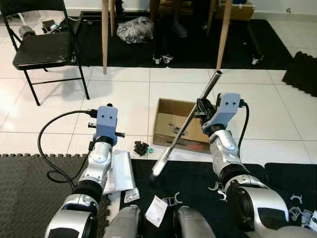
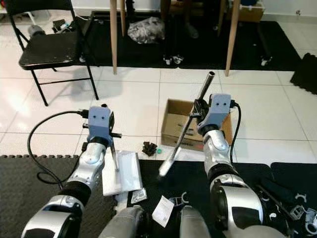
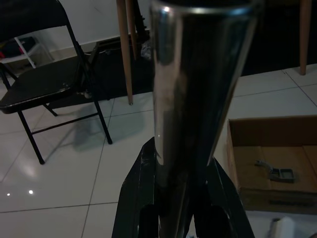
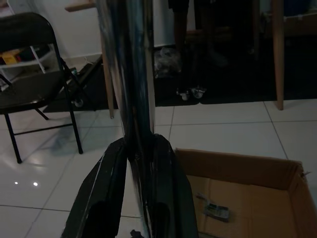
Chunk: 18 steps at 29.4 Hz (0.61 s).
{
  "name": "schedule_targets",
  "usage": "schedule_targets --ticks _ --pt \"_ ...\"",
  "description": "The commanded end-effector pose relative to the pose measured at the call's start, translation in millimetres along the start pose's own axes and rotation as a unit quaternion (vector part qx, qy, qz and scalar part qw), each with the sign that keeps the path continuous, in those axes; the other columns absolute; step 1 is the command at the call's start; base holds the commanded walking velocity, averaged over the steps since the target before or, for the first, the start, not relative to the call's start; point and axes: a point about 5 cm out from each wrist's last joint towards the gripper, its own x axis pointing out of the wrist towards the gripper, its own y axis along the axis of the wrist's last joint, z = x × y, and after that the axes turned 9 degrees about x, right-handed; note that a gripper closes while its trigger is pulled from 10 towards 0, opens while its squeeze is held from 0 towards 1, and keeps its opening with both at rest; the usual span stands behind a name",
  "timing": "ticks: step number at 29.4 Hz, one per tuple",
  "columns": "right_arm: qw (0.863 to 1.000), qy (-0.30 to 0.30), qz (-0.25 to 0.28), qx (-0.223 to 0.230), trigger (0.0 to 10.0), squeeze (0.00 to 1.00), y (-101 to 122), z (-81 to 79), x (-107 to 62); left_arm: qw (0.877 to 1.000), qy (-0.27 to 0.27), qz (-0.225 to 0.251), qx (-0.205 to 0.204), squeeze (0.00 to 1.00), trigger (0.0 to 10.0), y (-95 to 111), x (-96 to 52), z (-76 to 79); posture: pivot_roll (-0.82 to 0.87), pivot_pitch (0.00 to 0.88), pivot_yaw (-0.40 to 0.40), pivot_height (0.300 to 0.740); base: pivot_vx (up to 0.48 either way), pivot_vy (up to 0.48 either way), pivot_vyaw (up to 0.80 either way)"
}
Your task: Sweep floor
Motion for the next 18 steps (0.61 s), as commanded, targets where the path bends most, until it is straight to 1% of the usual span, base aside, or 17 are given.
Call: schedule_targets --ticks 1,14,18 --pt "1.000 0.002 0.011 -0.004 10.0 0.00 5.4 -0.3 2.2 1.000 -0.001 0.018 0.008 0.00 10.0 7.3 2.7 -1.8 0.00 0.032 0.014 0.740 0.000 0.000 0.00" --pt "1.000 0.001 0.010 -0.004 10.0 0.00 5.2 -0.2 2.3 1.000 -0.003 0.014 0.010 0.00 10.0 6.6 3.1 -0.8 0.00 0.033 0.014 0.740 0.000 0.000 0.00" --pt "1.000 -0.001 0.014 -0.002 10.0 0.00 8.4 1.5 3.5 1.000 -0.003 0.012 0.009 0.00 10.0 6.5 3.2 -0.7 0.00 0.033 0.014 0.740 0.000 0.000 0.00"
